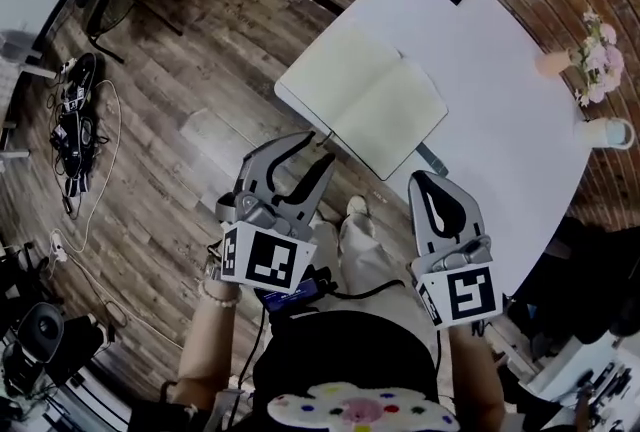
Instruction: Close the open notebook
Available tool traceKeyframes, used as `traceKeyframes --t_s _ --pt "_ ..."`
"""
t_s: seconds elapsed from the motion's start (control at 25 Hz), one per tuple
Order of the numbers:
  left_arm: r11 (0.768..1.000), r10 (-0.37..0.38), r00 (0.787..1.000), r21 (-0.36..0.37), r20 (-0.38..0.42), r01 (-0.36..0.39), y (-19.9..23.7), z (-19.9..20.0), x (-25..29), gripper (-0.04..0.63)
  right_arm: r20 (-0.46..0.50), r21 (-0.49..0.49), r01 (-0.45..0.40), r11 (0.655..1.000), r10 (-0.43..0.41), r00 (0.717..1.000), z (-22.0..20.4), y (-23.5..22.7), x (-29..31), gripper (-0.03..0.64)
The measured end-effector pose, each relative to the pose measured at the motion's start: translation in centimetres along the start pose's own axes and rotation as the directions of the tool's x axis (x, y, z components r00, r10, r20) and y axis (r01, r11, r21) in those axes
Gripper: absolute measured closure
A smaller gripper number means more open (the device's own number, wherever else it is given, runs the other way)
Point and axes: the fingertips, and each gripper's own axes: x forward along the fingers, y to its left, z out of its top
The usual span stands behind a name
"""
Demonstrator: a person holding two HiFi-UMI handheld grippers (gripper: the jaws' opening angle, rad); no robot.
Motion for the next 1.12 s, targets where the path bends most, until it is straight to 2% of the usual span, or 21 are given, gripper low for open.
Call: traceKeyframes --t_s 0.12,0.2,0.36,0.48,0.56,0.76,1.12 --pt "0.994 -0.046 0.998 0.102 -0.039 0.050 -1.0 -1.1 1.8 0.417 -0.015 0.023 0.025 0.999 -0.025 1.000 -0.9 -0.7 -0.4 0.580" --pt "0.980 -0.068 0.995 0.181 -0.068 0.080 -1.7 -1.9 3.0 0.395 -0.023 0.037 0.039 0.999 -0.039 0.999 -1.4 -1.2 -0.6 0.580" --pt "0.936 -0.094 0.988 0.326 -0.124 0.130 -2.4 -3.5 4.9 0.387 -0.043 0.055 0.058 0.997 -0.056 0.998 -2.4 -2.0 -0.6 0.580" --pt "0.899 -0.101 0.982 0.408 -0.162 0.160 -2.7 -4.8 5.9 0.385 -0.053 0.064 0.068 0.996 -0.065 0.996 -3.0 -2.4 -0.5 0.580" --pt "0.865 -0.103 0.977 0.468 -0.188 0.181 -2.9 -5.7 6.4 0.385 -0.057 0.070 0.077 0.995 -0.073 0.996 -3.3 -2.6 -0.5 0.580" --pt "0.756 -0.124 0.962 0.605 -0.243 0.250 -3.8 -7.6 7.3 0.382 -0.074 0.093 0.106 0.990 -0.099 0.992 -4.3 -3.1 -0.7 0.581" --pt "0.624 -0.146 0.946 0.716 -0.288 0.314 -4.9 -9.0 8.3 0.382 -0.097 0.133 0.141 0.981 -0.129 0.987 -5.7 -3.5 -1.0 0.580"
